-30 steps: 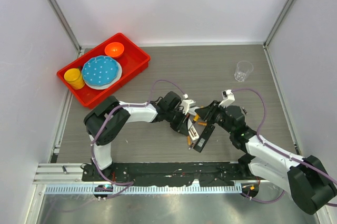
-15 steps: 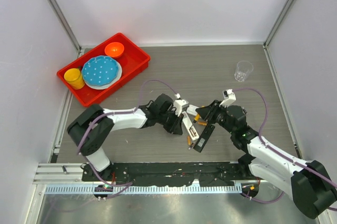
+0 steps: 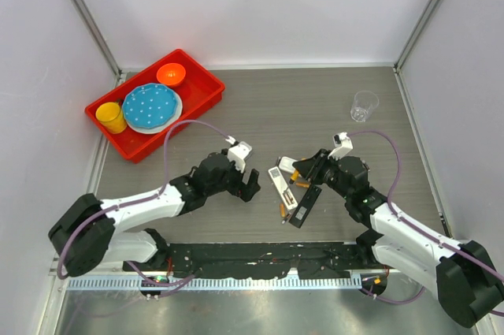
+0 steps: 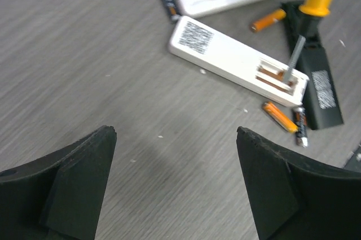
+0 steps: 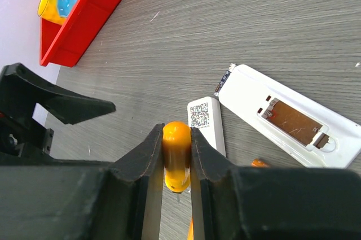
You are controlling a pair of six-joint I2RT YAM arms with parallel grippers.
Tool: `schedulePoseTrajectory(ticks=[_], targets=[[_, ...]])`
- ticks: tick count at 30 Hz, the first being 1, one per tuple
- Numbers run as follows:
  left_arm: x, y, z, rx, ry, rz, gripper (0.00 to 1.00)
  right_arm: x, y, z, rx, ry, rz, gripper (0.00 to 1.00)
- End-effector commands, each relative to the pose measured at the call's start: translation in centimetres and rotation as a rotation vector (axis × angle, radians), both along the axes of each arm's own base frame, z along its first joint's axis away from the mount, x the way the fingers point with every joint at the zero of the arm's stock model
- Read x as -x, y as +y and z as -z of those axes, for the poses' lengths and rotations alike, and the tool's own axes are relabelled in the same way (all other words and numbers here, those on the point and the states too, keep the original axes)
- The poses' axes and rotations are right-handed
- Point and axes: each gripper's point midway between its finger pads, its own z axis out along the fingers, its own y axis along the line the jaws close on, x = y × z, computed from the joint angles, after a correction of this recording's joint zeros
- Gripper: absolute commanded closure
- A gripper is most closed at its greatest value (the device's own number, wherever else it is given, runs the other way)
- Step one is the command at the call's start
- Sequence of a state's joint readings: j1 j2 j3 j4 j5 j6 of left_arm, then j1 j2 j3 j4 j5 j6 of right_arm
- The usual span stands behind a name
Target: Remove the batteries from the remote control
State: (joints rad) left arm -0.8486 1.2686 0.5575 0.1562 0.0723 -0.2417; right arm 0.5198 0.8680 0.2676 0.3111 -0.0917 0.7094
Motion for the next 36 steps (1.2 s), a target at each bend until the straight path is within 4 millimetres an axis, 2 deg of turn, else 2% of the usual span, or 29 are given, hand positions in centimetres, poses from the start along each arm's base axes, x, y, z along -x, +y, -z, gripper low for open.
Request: schedulePoseTrajectory(ticks=[1, 3, 13, 18, 19, 22, 24, 25, 26, 28, 30, 32, 33, 34, 36], targets=[[-3.6, 2.6, -3.9, 0.059, -0.193, -0.225, 0.06, -0.8, 0.6, -3.0, -0.031, -0.078, -0.008, 0.99], [-3.7, 3.2, -3.8, 0.057, -0.199, -0.257, 0.02, -0.8, 0.7, -3.0, -0.031, -0.076, -0.014, 0.99], [-4.0, 3.0, -4.4, 0.07, -0.201, -0.267, 0.0, -1.0, 1.3, -2.9, -0.019, -0.058, -0.039, 0.99], [-3.8, 3.8, -5.1, 0.087, -0.233, -0.282, 0.0, -1.3, 2.3, -2.4, -0.007, -0.024, -0.083, 0.99], [-3.8, 3.9, -5.3, 0.091, -0.238, -0.284, 0.0, -1.5, 2.6, -1.8, 0.002, -0.005, -0.094, 0.99], [-3.6, 4.2, -5.8, 0.109, -0.257, -0.287, 0.0, -1.9, 3.7, -2.4, -0.019, -0.016, -0.133, 0.99], [-3.5, 4.4, -5.9, 0.109, -0.26, -0.289, 0.0, -2.0, 4.4, -1.6, -0.014, 0.017, -0.157, 0.99], [-3.5, 4.5, -6.1, 0.114, -0.264, -0.292, 0.0, -2.3, 5.0, -2.1, -0.018, 0.009, -0.171, 0.99], [-3.5, 4.6, -6.1, 0.111, -0.267, -0.296, 0.0, -2.4, 5.5, -1.2, -0.004, 0.034, -0.186, 0.99], [-3.5, 4.8, -6.2, 0.108, -0.272, -0.302, 0.0, -2.6, 7.0, -1.7, -0.005, 0.034, -0.229, 0.98], [-3.6, 4.9, -6.2, 0.104, -0.28, -0.304, 0.0, -2.8, 8.0, -0.4, 0.026, 0.07, -0.256, 0.98], [-3.7, 5.1, -6.0, 0.094, -0.285, -0.308, 0.0, -3.1, 9.7, -0.8, 0.035, 0.068, -0.295, 0.96], [-3.8, 5.2, -5.9, 0.085, -0.294, -0.313, 0.0, -3.1, 10.3, 0.7, 0.056, 0.104, -0.308, 0.94], [-3.8, 5.2, -5.8, 0.078, -0.294, -0.314, 0.0, -3.5, 11.1, 0.3, 0.055, 0.097, -0.318, 0.93], [-4.1, 5.5, -5.4, 0.057, -0.299, -0.324, 0.0, -3.4, 12.1, 2.0, 0.08, 0.136, -0.339, 0.89]])
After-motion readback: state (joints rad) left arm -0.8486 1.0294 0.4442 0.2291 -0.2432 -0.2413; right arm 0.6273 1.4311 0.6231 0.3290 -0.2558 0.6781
